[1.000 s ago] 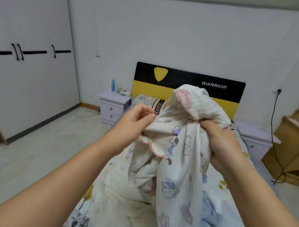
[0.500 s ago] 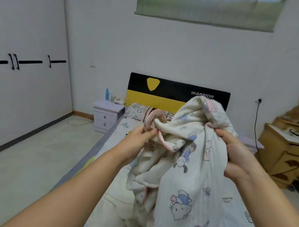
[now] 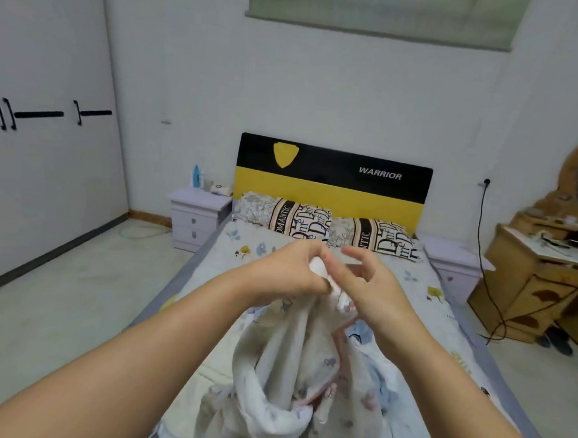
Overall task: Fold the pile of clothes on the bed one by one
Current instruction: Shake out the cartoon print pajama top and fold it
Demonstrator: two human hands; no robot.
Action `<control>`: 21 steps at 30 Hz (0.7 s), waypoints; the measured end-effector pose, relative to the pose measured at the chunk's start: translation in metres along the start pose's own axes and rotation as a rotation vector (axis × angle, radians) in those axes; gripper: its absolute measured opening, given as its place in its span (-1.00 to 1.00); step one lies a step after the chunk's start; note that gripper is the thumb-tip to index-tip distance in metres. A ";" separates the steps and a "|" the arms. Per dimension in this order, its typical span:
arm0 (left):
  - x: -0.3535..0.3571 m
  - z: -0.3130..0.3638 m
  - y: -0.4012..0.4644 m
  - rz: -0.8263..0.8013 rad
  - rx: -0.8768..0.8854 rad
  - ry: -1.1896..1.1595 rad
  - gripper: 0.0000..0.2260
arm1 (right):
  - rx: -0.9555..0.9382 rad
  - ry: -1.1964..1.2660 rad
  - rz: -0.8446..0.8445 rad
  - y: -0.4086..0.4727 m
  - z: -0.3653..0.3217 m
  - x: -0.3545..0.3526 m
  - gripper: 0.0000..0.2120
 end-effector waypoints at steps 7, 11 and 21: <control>-0.016 -0.015 -0.008 0.063 0.078 0.199 -0.72 | 0.047 -0.292 0.024 0.002 0.022 -0.020 -0.88; -0.009 -0.007 -0.004 0.098 0.230 0.197 -0.70 | -0.087 -0.606 -0.058 0.000 0.018 0.012 -0.64; 0.002 -0.094 -0.047 -0.042 -0.105 0.264 -0.90 | -0.172 -0.309 0.350 0.008 -0.032 -0.021 -0.74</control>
Point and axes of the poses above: each hand's wrist, its own y-axis towards the middle knuckle, its own x-axis out of the palm, z = x × y, the point moved 4 cm from there along y, towards the middle knuckle, and after that the axes turned 8 degrees about x, right-handed, at the moved point
